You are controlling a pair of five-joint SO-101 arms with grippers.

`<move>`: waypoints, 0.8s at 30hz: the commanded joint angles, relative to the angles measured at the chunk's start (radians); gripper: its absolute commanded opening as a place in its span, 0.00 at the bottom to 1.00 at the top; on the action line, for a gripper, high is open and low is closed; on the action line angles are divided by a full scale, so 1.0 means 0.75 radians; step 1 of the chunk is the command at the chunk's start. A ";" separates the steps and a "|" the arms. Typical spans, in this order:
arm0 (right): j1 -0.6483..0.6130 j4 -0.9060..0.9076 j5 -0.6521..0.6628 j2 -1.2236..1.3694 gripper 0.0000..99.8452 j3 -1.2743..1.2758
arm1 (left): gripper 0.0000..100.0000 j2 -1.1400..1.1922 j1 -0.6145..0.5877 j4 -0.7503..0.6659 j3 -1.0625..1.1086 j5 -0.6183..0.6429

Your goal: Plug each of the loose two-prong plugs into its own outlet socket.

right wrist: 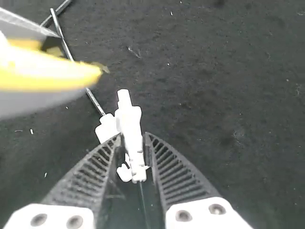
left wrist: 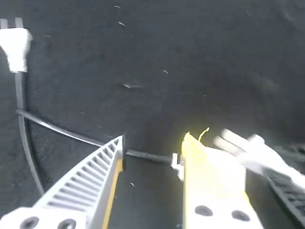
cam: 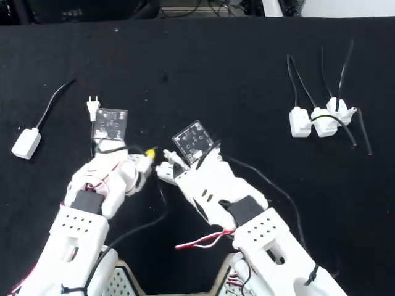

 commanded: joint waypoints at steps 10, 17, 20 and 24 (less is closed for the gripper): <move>0.012 0.395 -0.016 0.287 0.01 -0.425 | 0.20 0.020 -0.292 -0.063 -0.048 0.031; -0.135 0.698 0.080 0.490 0.01 -0.633 | 0.20 0.556 -0.306 -0.119 -0.259 -0.004; -0.180 0.761 0.108 0.539 0.01 -0.650 | 0.20 0.822 -0.306 -0.117 -0.396 -0.002; -0.213 0.769 0.110 0.592 0.01 -0.635 | 0.20 0.945 -0.281 -0.049 -0.510 0.000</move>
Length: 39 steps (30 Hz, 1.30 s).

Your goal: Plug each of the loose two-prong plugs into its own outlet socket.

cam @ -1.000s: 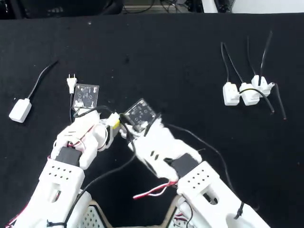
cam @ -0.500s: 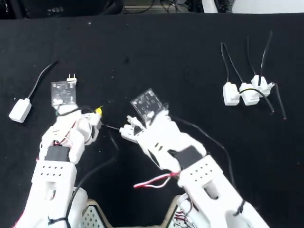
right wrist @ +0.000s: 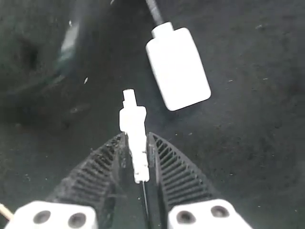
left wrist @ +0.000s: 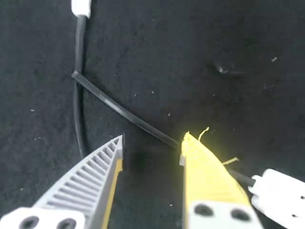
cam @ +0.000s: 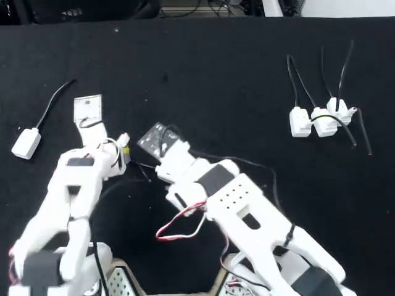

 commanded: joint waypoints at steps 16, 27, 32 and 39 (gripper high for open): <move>0.329 -0.098 0.123 0.132 0.01 -0.093 | 0.20 0.108 0.343 0.166 -0.060 -0.370; 0.397 -0.051 0.162 0.132 0.01 -0.157 | 0.20 0.106 0.533 0.282 -0.066 -0.360; 0.399 0.076 0.166 0.126 0.01 -0.187 | 0.20 0.104 0.519 0.284 -0.075 -0.360; 0.401 0.092 0.170 0.015 0.01 -0.169 | 0.20 -0.137 0.486 0.442 -0.071 -0.336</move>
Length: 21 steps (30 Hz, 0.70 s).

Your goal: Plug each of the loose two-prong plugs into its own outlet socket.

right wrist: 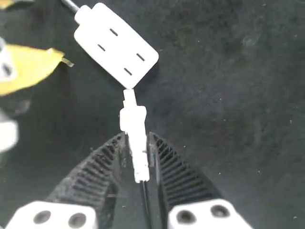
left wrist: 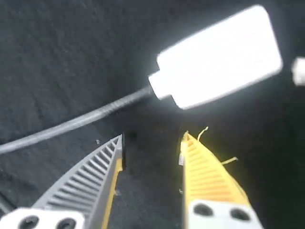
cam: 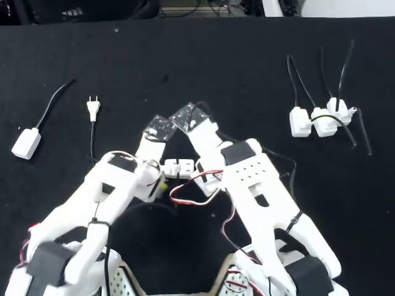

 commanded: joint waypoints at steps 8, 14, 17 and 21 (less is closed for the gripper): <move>-0.096 -0.248 -0.047 -0.549 0.01 0.279 | 0.20 -0.597 -0.118 0.041 0.132 0.268; -0.080 -0.354 -0.029 -0.766 0.01 0.512 | 0.20 -0.732 -0.247 -0.041 0.222 0.317; 0.094 -0.397 0.043 -0.766 0.01 0.617 | 0.20 -0.755 -0.310 -0.057 0.224 0.329; 0.260 -0.569 0.155 -0.656 0.01 0.758 | 0.20 -0.757 -0.320 -0.063 0.224 0.370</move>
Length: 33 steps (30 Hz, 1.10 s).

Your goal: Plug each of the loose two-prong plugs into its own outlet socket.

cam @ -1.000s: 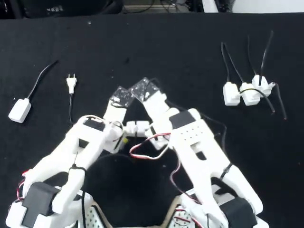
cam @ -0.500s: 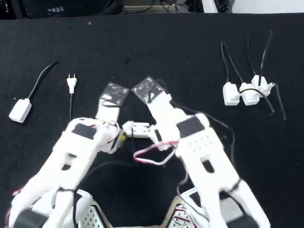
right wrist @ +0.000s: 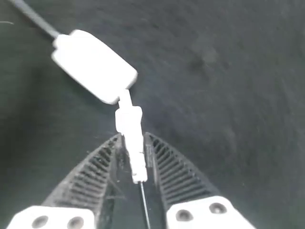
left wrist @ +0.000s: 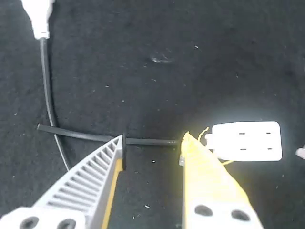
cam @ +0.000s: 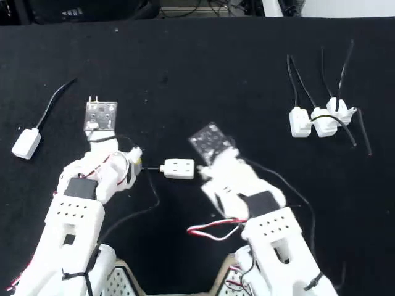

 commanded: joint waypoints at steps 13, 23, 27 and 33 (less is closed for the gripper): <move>0.137 -0.004 0.098 0.656 0.01 -0.177 | 0.20 -0.029 -0.019 -0.018 -0.011 0.041; 0.039 -0.004 0.088 0.756 0.01 -0.261 | 0.20 -0.031 -0.019 -0.018 -0.011 0.039; 0.016 -0.002 0.086 0.801 0.01 -0.300 | 0.20 -0.031 -0.019 -0.018 -0.011 0.039; 0.016 -0.008 0.088 0.901 0.01 -0.392 | 0.20 -0.031 -0.019 -0.018 -0.011 0.037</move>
